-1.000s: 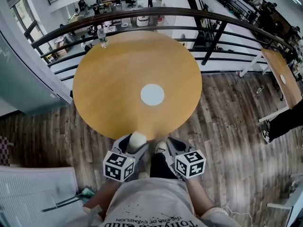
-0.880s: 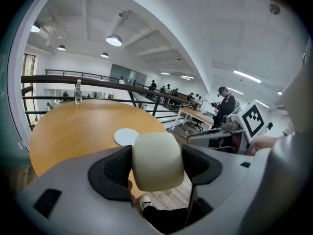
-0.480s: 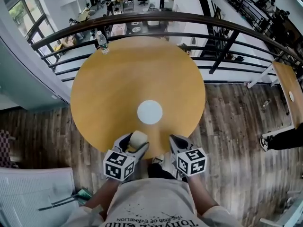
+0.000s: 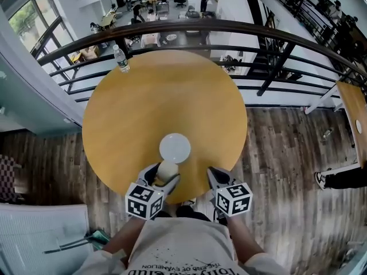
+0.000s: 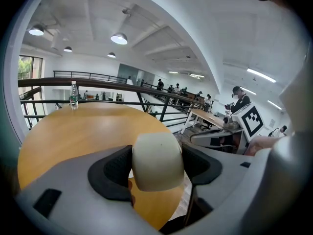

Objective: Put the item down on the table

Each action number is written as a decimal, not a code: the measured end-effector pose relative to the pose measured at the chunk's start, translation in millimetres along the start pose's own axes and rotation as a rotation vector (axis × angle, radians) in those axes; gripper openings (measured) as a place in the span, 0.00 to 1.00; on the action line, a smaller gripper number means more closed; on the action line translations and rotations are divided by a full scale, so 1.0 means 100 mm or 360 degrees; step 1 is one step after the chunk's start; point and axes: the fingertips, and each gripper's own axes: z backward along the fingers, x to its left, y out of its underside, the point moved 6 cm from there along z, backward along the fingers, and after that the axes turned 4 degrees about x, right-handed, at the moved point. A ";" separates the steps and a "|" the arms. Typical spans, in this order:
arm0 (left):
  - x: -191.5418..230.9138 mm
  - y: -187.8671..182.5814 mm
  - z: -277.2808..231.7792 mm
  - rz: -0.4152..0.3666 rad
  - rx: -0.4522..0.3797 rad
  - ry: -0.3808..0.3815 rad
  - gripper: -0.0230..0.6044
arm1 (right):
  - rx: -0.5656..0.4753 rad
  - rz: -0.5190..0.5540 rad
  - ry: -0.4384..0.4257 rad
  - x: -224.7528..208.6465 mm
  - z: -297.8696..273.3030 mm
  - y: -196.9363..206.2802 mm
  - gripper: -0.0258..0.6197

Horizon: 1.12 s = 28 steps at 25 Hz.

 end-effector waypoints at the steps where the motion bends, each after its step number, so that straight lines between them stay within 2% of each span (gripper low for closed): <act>1: 0.00 -0.01 -0.02 -0.0002 0.0007 -0.0005 0.56 | 0.0003 -0.0004 -0.0005 -0.02 -0.01 0.00 0.08; 11: 0.02 -0.12 -0.07 -0.0034 0.0010 -0.0025 0.56 | -0.0018 -0.0020 -0.0020 -0.07 -0.05 -0.06 0.08; 20: 0.13 -0.17 -0.09 -0.0086 0.0044 0.0013 0.56 | -0.0002 -0.0041 0.0043 -0.01 -0.09 -0.06 0.08; 28: 0.29 -0.18 -0.14 -0.0073 0.0083 0.0057 0.56 | 0.0038 -0.0026 0.0072 0.07 -0.24 -0.12 0.08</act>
